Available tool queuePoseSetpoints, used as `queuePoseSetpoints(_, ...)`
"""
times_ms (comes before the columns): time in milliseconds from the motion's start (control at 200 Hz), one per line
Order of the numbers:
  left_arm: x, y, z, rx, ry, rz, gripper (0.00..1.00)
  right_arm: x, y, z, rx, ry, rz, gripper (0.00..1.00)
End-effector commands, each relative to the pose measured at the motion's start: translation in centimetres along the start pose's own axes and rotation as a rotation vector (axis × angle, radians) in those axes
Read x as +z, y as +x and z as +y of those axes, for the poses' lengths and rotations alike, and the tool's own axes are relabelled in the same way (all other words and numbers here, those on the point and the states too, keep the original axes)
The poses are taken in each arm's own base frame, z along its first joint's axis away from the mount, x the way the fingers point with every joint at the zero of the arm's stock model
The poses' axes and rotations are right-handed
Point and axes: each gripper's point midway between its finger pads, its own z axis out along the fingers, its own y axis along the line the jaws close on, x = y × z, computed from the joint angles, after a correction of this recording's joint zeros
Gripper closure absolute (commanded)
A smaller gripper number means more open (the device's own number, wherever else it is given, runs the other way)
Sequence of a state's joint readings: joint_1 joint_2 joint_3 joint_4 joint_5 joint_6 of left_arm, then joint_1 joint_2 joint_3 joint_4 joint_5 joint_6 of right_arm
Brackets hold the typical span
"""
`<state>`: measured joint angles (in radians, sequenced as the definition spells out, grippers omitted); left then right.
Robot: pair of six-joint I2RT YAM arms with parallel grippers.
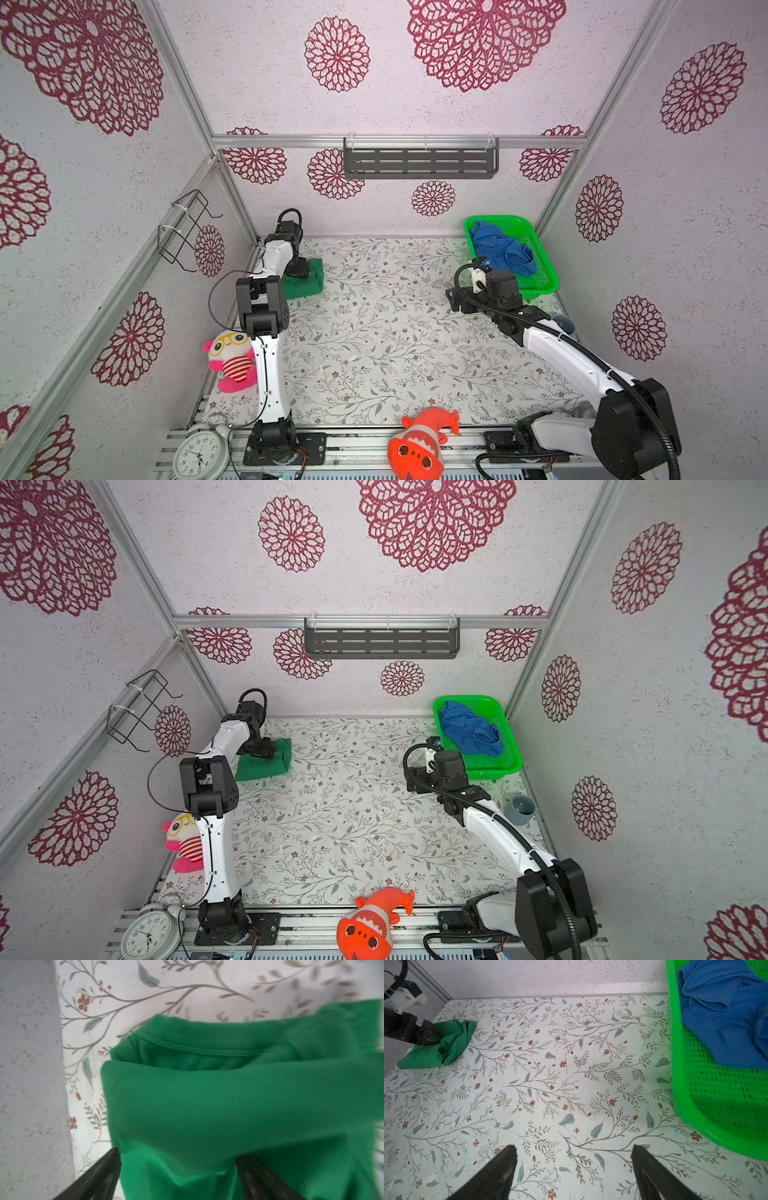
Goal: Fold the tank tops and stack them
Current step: 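Carry the green bundle with the left gripper away from the robot, then lower the green bundle onto the table and open the left gripper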
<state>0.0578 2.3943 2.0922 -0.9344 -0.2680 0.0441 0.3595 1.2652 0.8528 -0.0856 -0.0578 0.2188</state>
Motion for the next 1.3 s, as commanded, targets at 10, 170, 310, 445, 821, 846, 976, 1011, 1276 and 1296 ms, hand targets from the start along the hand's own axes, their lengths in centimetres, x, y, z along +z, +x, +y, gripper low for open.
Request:
queuePoseSetpoints(10,-5.4,-2.6,-2.0,-0.069,0.088,-0.133,0.09,-0.6,-0.5,-0.3,0.008,0.010,-0.020,0.10)
queuePoseSetpoints(170,-6.4,-2.2,-4.4,-0.194,0.235,-0.162,0.09,-0.7,-0.5,-0.2,0.028,0.000,-0.011,0.11)
queuePoseSetpoints(310,-6.3,-1.1,-3.3,-0.241,0.163,-0.126,0.09,-0.8,-0.4,-0.2,0.027,-0.002,-0.009,0.11)
queuePoseSetpoints(445,-7.2,-1.3,-1.9,-0.317,0.134,-0.187,0.21,-0.5,0.0,-0.2,0.038,-0.007,0.000,0.14)
queuePoseSetpoints(821,-4.6,1.2,-7.7,-0.410,0.299,-0.108,0.76,0.6,0.9,0.0,0.057,-0.034,0.028,0.18)
queuePoseSetpoints(846,-4.1,1.7,-8.2,-0.418,0.310,-0.092,0.77,0.6,1.0,0.0,0.057,-0.033,0.027,0.18)
queuePoseSetpoints(976,-2.1,4.6,-10.5,-0.422,0.339,-0.020,0.78,0.9,1.4,0.1,0.067,-0.042,0.031,0.19)
queuePoseSetpoints(1011,-1.9,5.2,-11.0,-0.419,0.346,-0.008,0.78,1.0,1.5,0.1,0.072,-0.046,0.032,0.19)
queuePoseSetpoints(1276,-5.7,4.4,-10.9,-0.338,0.346,-0.088,0.55,0.6,0.2,0.1,0.063,-0.038,0.008,0.18)
queuePoseSetpoints(1296,-6.5,4.1,-10.8,-0.328,0.347,-0.102,0.52,0.6,0.1,0.1,0.064,-0.034,0.004,0.17)
